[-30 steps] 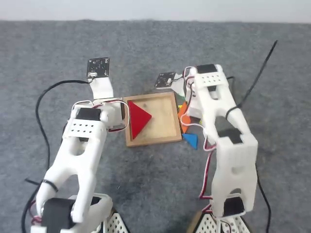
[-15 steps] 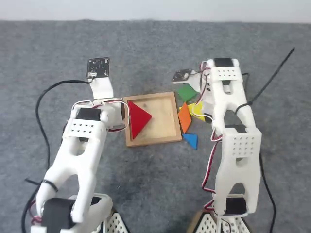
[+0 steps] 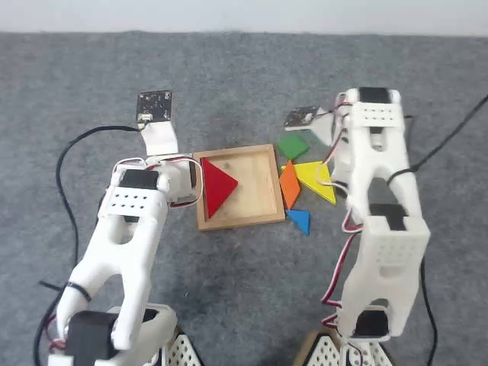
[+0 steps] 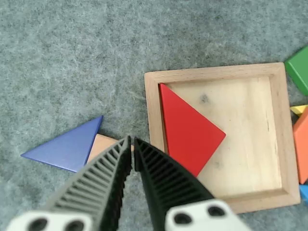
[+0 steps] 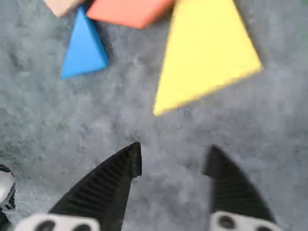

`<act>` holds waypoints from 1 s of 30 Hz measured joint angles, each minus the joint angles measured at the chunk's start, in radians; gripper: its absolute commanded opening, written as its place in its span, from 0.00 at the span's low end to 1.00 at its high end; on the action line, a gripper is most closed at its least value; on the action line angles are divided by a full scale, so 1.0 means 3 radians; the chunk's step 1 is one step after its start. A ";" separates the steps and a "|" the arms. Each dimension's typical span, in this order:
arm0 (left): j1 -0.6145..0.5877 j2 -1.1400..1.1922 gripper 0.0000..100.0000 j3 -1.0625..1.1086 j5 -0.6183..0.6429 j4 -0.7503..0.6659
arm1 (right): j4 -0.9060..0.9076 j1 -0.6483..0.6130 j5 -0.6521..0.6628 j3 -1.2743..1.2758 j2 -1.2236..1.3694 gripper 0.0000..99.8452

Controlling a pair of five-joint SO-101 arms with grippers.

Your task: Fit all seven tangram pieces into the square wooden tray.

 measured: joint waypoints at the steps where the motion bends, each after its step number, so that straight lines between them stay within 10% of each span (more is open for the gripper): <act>1: 0.0000 0.0000 0.02 0.0000 0.0000 0.0000 | -0.0097 -0.0092 -0.0051 0.0061 -0.0005 0.48; 14: 0.0000 0.0000 0.02 0.0000 0.0000 0.0000 | -0.1120 -0.0552 -0.0772 0.0465 -0.0015 0.48; 30: 0.0000 0.0000 0.02 0.0000 0.0000 0.0000 | -0.0900 -0.0471 -0.0875 -0.0102 0.0604 0.48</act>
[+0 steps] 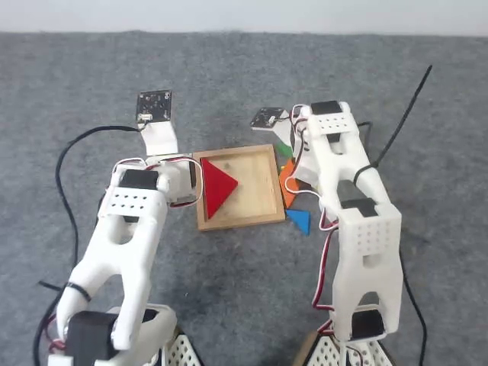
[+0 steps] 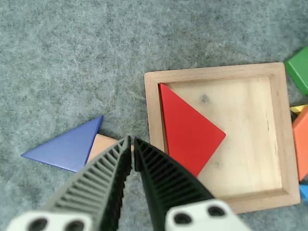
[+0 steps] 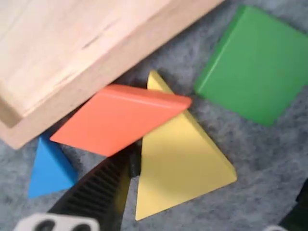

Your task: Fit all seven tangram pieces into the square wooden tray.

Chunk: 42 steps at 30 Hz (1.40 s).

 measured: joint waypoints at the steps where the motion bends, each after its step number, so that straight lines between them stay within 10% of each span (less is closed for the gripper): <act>1: 0.0000 0.0000 0.02 0.0000 0.0000 0.0000 | 0.0041 0.0000 -0.0005 -0.0051 0.0036 0.48; 42: 0.0000 0.0000 0.02 0.0000 0.0000 0.0000 | 0.0399 0.0077 0.0491 -0.0297 0.0092 0.21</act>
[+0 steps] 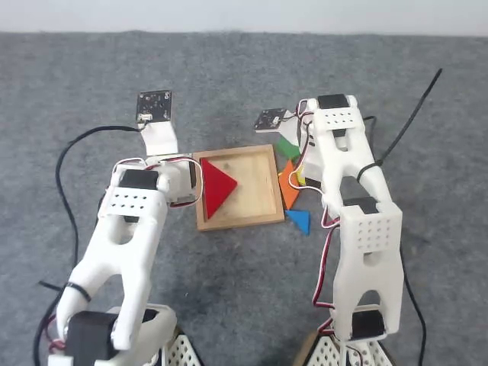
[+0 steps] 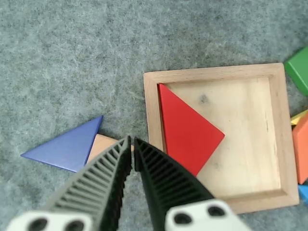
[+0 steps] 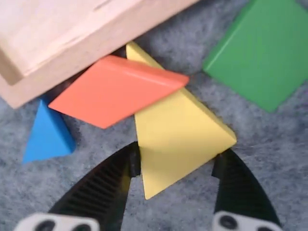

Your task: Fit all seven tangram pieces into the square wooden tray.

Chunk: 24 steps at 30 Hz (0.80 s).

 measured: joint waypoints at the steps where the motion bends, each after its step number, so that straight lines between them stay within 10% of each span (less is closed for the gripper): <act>1: 0.0000 0.0000 0.02 0.0000 0.0000 0.0000 | 0.0000 0.0000 0.0000 0.0000 0.0000 0.22; 11: 0.0000 0.0000 0.02 0.0000 0.0000 0.0000 | 0.0184 -0.0072 0.0189 -0.0077 0.0020 0.46; 24: 0.0000 0.0000 0.02 0.0000 0.0000 0.0000 | 0.0179 -0.0281 0.0271 -0.0256 0.0189 0.32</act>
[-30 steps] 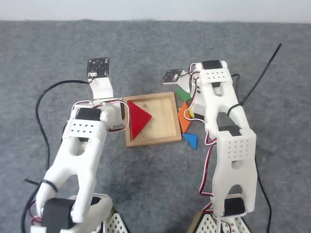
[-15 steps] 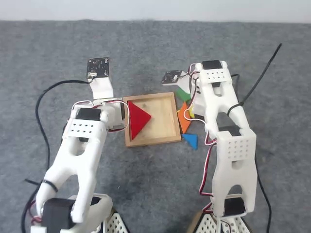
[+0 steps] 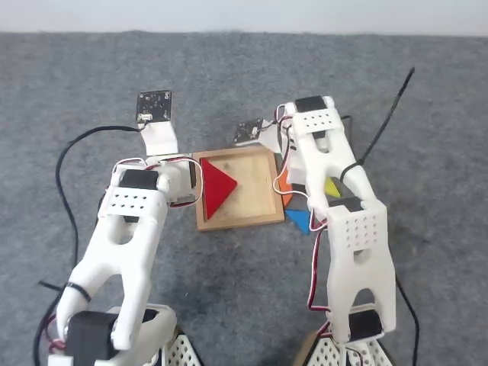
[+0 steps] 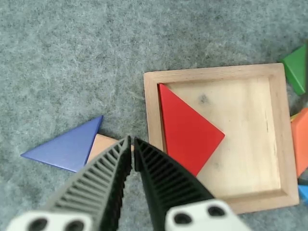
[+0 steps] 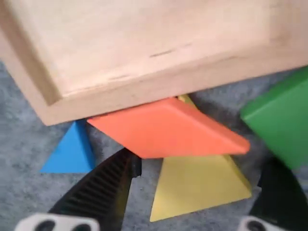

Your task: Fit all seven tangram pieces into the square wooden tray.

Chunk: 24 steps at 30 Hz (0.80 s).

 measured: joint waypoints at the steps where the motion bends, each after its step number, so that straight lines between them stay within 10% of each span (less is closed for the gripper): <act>1: 0.0000 0.0000 0.02 0.0000 0.0000 0.0000 | 0.0000 0.0010 0.0005 -0.0020 0.0005 0.33; 24: 0.0000 0.0000 0.02 0.0000 0.0000 0.0000 | 0.0046 0.0240 -0.0015 -0.0072 0.0056 0.39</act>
